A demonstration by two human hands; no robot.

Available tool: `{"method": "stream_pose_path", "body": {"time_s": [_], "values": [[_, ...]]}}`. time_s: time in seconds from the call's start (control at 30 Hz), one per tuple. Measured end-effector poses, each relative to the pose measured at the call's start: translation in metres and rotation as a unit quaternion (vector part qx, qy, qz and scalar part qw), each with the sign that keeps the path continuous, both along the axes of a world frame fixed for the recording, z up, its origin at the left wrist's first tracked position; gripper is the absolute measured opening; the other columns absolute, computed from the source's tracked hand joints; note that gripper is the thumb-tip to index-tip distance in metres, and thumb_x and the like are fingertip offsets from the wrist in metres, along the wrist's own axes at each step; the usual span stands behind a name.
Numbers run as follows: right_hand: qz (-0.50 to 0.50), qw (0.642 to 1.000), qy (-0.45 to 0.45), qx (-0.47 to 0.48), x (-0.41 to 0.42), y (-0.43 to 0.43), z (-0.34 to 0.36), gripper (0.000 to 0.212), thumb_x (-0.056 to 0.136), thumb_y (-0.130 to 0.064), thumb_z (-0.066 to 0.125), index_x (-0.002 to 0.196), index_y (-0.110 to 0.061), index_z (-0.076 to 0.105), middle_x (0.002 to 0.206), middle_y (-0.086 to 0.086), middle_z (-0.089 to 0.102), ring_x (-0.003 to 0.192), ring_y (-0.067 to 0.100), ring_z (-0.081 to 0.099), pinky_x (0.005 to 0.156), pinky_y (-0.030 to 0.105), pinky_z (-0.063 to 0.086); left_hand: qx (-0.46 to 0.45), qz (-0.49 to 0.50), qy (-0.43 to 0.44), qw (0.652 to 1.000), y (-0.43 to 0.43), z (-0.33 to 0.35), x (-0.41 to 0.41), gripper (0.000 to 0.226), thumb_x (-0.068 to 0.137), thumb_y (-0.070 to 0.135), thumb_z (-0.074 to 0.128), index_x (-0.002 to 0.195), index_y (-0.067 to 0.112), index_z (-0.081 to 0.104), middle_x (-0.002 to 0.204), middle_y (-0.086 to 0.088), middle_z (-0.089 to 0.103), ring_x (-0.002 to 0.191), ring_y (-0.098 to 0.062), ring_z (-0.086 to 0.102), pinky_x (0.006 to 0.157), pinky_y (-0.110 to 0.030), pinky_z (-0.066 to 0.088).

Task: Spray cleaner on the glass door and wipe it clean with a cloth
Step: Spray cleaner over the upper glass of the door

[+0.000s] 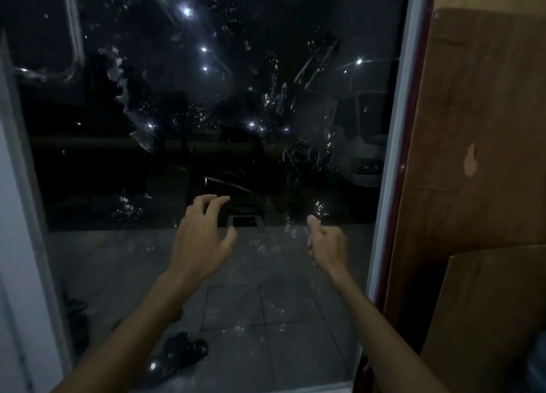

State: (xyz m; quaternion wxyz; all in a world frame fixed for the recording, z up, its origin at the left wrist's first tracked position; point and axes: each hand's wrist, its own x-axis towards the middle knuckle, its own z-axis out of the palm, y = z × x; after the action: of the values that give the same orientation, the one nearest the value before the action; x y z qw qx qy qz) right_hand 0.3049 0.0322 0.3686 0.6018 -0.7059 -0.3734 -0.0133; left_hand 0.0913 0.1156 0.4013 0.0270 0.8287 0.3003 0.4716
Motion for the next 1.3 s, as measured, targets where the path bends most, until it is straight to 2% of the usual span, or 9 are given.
{"method": "stream_pose_path", "body": {"time_s": [0.1, 0.2, 0.3, 0.43, 0.57, 0.73, 0.93, 1.1, 1.3], "values": [[-0.009, 0.999, -0.036, 0.036, -0.016, 0.010, -0.001, 0.075, 0.073, -0.064, 0.028, 0.052, 0.004, 0.050, 0.051, 0.022, 0.054, 0.048, 0.035, 0.053, 0.053, 0.045, 0.049, -0.008, 0.001, -0.001, 1.000, 0.001, -0.007, -0.007, 0.053, 0.086, 0.022, 0.063, 0.135, 0.013, 0.046, 0.135, -0.008, 0.041, 0.118, -0.023, 0.045, 0.089, -0.033, 0.044], [-0.004, 0.996, -0.078, 0.030, -0.035, 0.017, -0.004, 0.074, 0.077, -0.059, 0.027, 0.053, 0.007, 0.052, 0.055, 0.024, 0.056, 0.047, 0.027, 0.048, 0.047, 0.035, 0.035, -0.014, 0.012, -0.001, 1.000, 0.005, -0.011, -0.020, 0.053, 0.085, 0.022, 0.064, 0.135, 0.013, 0.047, 0.135, -0.007, 0.041, 0.119, -0.023, 0.044, 0.092, -0.034, 0.044], [0.029, 0.996, -0.079, 0.021, -0.052, 0.026, -0.005, 0.075, 0.077, -0.062, 0.027, 0.053, 0.004, 0.052, 0.053, 0.019, 0.056, 0.047, 0.022, 0.046, 0.049, 0.029, 0.030, -0.016, 0.016, -0.009, 1.000, 0.011, -0.012, -0.036, 0.053, 0.085, 0.021, 0.064, 0.134, 0.014, 0.047, 0.135, -0.006, 0.041, 0.119, -0.023, 0.044, 0.095, -0.037, 0.044], [0.052, 0.992, -0.115, 0.032, -0.080, 0.044, 0.004, 0.057, 0.077, -0.064, 0.029, 0.046, -0.017, 0.037, 0.047, 0.003, 0.040, 0.043, 0.015, 0.034, 0.047, 0.028, 0.023, -0.014, 0.036, -0.007, 0.999, 0.019, -0.010, -0.059, 0.054, 0.084, 0.022, 0.064, 0.135, 0.016, 0.046, 0.136, -0.006, 0.040, 0.120, -0.022, 0.044, 0.096, -0.037, 0.044], [0.068, 0.992, -0.100, 0.042, -0.110, 0.070, 0.009, 0.067, 0.077, -0.061, 0.026, 0.044, -0.005, 0.042, 0.043, 0.010, 0.042, 0.041, 0.023, 0.039, 0.046, 0.037, 0.034, -0.009, 0.051, -0.015, 0.999, 0.028, -0.009, -0.085, 0.054, 0.082, 0.021, 0.066, 0.133, 0.014, 0.048, 0.132, -0.007, 0.043, 0.119, -0.024, 0.045, 0.097, -0.042, 0.044], [0.120, 0.985, -0.122, -0.022, -0.140, 0.089, 0.008, 0.058, 0.096, -0.043, 0.042, 0.044, -0.018, 0.037, 0.045, -0.001, 0.040, 0.043, 0.016, 0.038, 0.051, 0.030, 0.032, 0.000, 0.074, -0.020, 0.997, 0.035, -0.010, -0.113, 0.055, 0.082, 0.021, 0.066, 0.133, 0.014, 0.048, 0.132, -0.007, 0.043, 0.115, -0.023, 0.047, 0.094, -0.041, 0.046], [0.160, 0.968, -0.192, -0.034, -0.186, 0.100, 0.023, 0.062, 0.096, -0.045, 0.047, 0.044, -0.016, 0.029, 0.043, -0.007, 0.031, 0.041, 0.012, 0.031, 0.047, 0.028, 0.023, 0.006, 0.098, -0.030, 0.995, 0.045, -0.012, -0.145, 0.054, 0.083, 0.021, 0.066, 0.133, 0.014, 0.048, 0.130, -0.007, 0.044, 0.115, -0.021, 0.046, 0.091, -0.027, 0.037], [0.187, 0.966, -0.179, -0.005, -0.221, 0.117, 0.019, 0.061, 0.097, -0.036, 0.046, 0.041, -0.017, 0.032, 0.038, -0.006, 0.030, 0.037, 0.012, 0.030, 0.044, 0.028, 0.025, -0.003, 0.121, -0.035, 0.992, 0.049, -0.015, -0.167, 0.056, 0.083, 0.021, 0.067, 0.134, 0.014, 0.047, 0.132, -0.009, 0.043, 0.117, -0.023, 0.047, 0.090, -0.031, 0.041], [0.215, 0.948, -0.225, -0.069, -0.249, 0.116, 0.029, 0.060, 0.095, -0.047, 0.044, 0.044, -0.017, 0.037, 0.046, -0.003, 0.043, 0.045, 0.016, 0.040, 0.050, 0.029, 0.030, 0.001, 0.140, -0.039, 0.989, 0.051, -0.014, -0.191, 0.056, 0.082, 0.020, 0.067, 0.134, 0.014, 0.047, 0.133, -0.010, 0.043, 0.117, -0.024, 0.048, 0.087, -0.027, 0.039]]}}
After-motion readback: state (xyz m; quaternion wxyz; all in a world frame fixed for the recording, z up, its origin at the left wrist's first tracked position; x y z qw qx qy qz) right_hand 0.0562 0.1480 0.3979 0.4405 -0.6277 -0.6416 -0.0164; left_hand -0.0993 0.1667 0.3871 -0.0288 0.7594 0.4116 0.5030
